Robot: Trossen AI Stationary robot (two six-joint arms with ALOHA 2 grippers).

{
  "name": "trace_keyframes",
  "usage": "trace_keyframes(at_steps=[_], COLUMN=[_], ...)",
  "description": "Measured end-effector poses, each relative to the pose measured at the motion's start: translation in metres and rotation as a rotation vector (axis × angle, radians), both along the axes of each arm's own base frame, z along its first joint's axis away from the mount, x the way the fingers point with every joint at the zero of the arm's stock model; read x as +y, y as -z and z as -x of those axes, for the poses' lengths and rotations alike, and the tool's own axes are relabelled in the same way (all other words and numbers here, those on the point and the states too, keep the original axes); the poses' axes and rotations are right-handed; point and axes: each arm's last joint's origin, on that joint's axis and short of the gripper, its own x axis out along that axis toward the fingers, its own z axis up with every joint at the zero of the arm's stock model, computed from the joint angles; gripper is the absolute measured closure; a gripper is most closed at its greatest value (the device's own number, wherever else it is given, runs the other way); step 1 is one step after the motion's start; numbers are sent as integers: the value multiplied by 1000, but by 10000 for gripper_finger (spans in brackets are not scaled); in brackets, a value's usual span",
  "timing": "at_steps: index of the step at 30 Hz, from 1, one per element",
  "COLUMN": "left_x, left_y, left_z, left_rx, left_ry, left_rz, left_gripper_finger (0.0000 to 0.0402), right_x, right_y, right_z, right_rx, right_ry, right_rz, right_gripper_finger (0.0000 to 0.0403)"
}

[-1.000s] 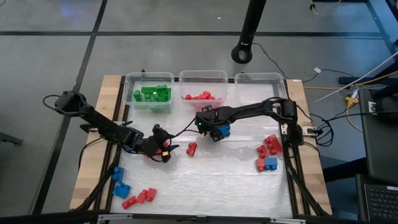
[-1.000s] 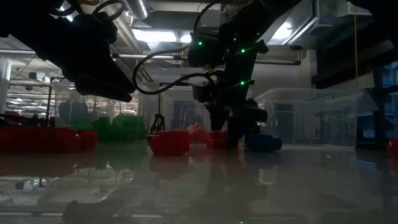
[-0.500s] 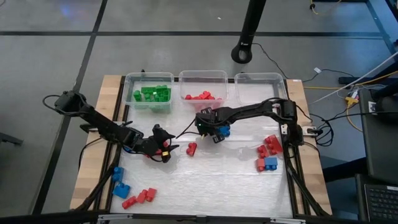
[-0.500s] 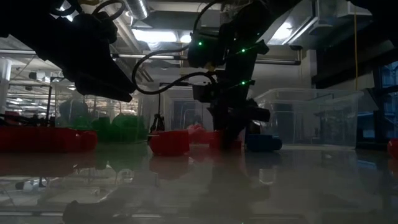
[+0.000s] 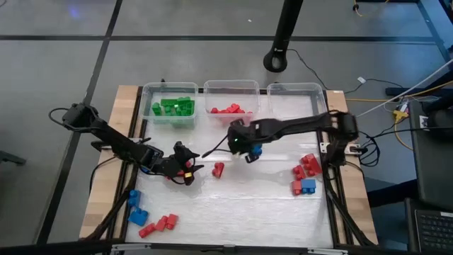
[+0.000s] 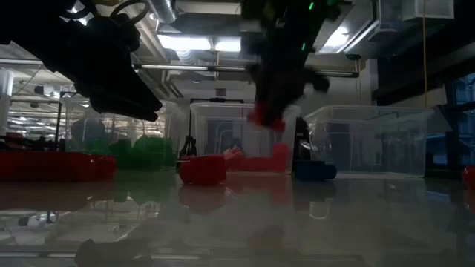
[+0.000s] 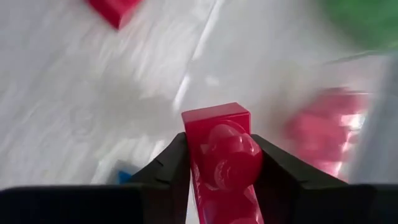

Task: Sort blocks
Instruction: Put the red game piece into the middle transparent bin

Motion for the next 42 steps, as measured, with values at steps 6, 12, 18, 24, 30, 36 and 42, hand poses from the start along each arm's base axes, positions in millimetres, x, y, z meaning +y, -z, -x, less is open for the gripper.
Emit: trace_keyframes(at_steps=[6,12,18,24,30,36,42], left_x=[0,0,0,0,0,0,0], left_y=[0,0,0,0,0,0,0], left_z=[0,0,0,0,0,0,0], left_rx=[-2,-3,-3,-2,-3,-2,-2], left_ry=[4,4,3,0,-1,0,-1], left_rz=[-5,-4,-4,1,1,1,1], left_gripper_finger=[171,171,171,171,171,171,171], right_x=[-14,-46,-89,-120,-126,-124,-93], right_y=[-58,-96,-98,-76,-63,-64,-78], right_z=[20,24,24,21,16,18,26], right_rx=[-205,-444,-512,-468,-427,-419,-431], right_ry=[40,113,208,326,347,336,208], right_rz=[133,245,276,237,235,221,15], right_gripper_finger=[262,263,257,245,196,123,95])
